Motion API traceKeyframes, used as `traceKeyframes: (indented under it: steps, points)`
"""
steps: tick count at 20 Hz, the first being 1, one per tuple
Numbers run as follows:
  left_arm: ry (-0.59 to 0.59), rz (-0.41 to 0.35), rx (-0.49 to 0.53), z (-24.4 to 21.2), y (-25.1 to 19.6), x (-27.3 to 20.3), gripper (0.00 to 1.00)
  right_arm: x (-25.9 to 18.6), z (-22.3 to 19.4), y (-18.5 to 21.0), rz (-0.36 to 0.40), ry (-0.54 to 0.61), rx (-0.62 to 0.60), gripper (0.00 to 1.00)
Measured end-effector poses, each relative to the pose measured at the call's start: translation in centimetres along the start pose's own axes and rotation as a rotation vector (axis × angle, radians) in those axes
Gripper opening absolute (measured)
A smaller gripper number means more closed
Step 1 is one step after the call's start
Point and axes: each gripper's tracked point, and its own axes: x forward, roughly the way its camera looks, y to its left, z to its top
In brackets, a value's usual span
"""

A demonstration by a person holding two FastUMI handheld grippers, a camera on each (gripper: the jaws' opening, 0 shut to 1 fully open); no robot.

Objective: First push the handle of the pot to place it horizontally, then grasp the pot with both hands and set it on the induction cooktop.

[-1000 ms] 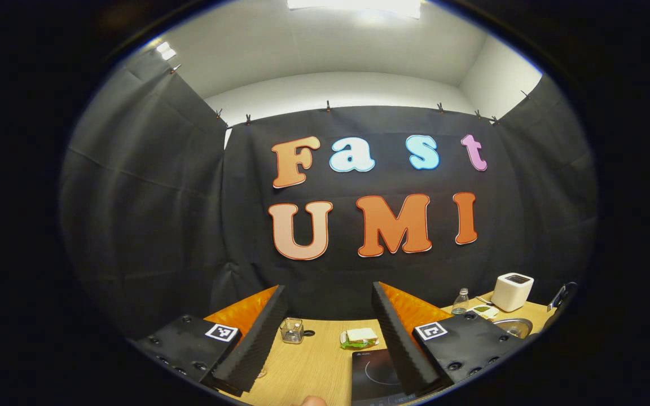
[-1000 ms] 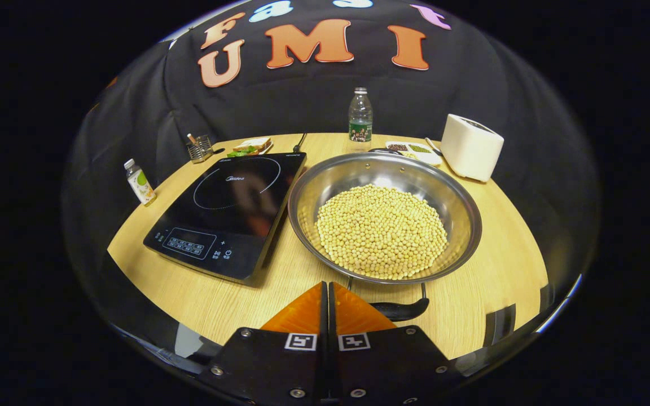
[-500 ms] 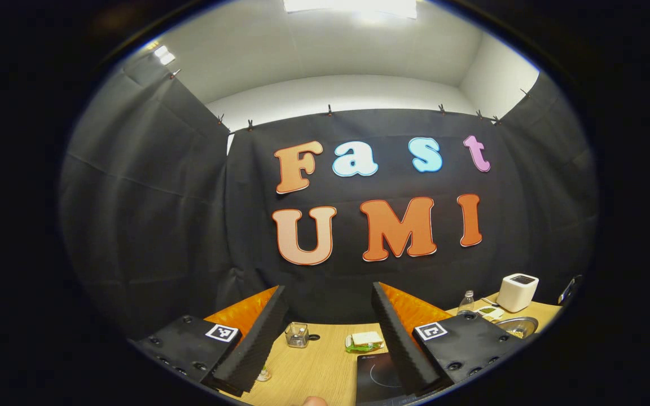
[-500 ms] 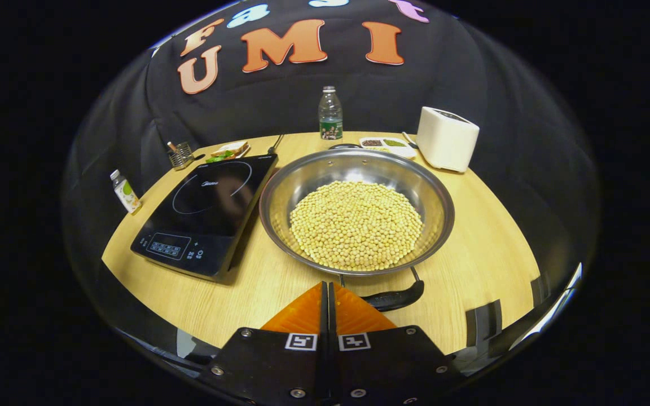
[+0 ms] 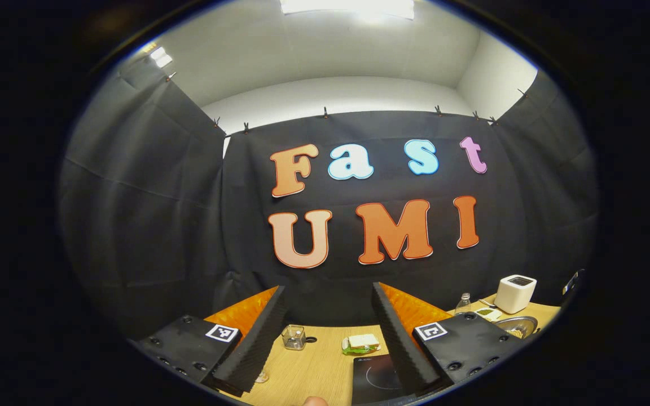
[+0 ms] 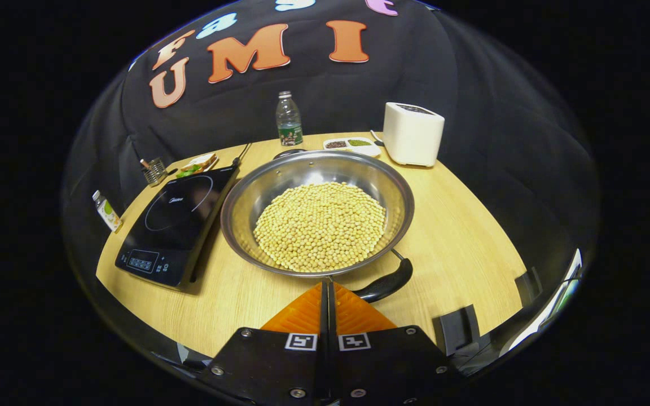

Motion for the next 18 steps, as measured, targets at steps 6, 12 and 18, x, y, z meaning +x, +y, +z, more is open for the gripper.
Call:
traceKeyframes:
  steps: [6, 12, 18]
  points:
    - [-0.005, -0.009, 0.002, 0.4, -0.8, 0.0, 0.99, 0.7, 0.9, -2.9, -0.056, -0.010, 0.025, 0.00]
    - [-0.003, -0.003, 0.012, 0.6, -0.9, 0.3, 1.00, 1.4, 1.7, -5.0, -0.109, -0.027, 0.033, 0.00]
    - [-0.005, -0.009, 0.011, 1.0, -1.1, 0.1, 0.98, 2.4, 2.7, -7.0, -0.162, -0.046, 0.045, 0.00]
